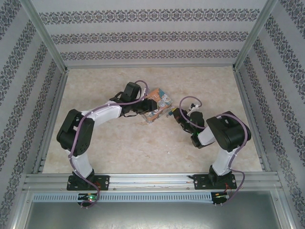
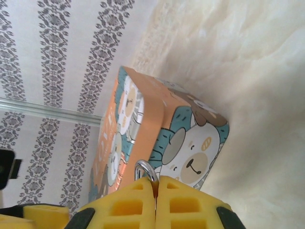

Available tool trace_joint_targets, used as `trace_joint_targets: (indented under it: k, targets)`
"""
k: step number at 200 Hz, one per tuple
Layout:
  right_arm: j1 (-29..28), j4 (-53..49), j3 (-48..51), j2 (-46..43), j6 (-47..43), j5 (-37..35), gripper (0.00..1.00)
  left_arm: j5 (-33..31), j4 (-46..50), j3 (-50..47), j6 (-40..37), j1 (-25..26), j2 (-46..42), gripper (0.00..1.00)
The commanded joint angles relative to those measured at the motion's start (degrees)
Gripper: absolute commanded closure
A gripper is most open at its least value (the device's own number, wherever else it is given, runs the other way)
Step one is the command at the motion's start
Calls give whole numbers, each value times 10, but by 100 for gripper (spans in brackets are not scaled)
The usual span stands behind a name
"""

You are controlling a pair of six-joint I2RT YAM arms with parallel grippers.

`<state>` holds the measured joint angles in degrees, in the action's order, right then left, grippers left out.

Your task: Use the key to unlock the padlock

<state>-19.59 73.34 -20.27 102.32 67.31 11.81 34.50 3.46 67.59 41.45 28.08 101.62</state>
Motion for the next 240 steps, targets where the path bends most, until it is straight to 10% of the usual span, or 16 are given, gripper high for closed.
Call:
trace_joint_targets:
  k: [1,62,149,240]
  targets:
    - [8,-26,26,-52,-36,-1,100,-32,27,-12,-30,-3,-64,63]
    - [7,-255,48,-265,-130,18,100,-148,67,-111,-98,-35,-227,59]
    - [-57,-706,-19,-539,-241,18,100,-341,38,-304,-212,-58,-510,29]
    - [-206,-1010,-176,-464,-243,20,100,-375,98,-392,-433,-59,-707,13]
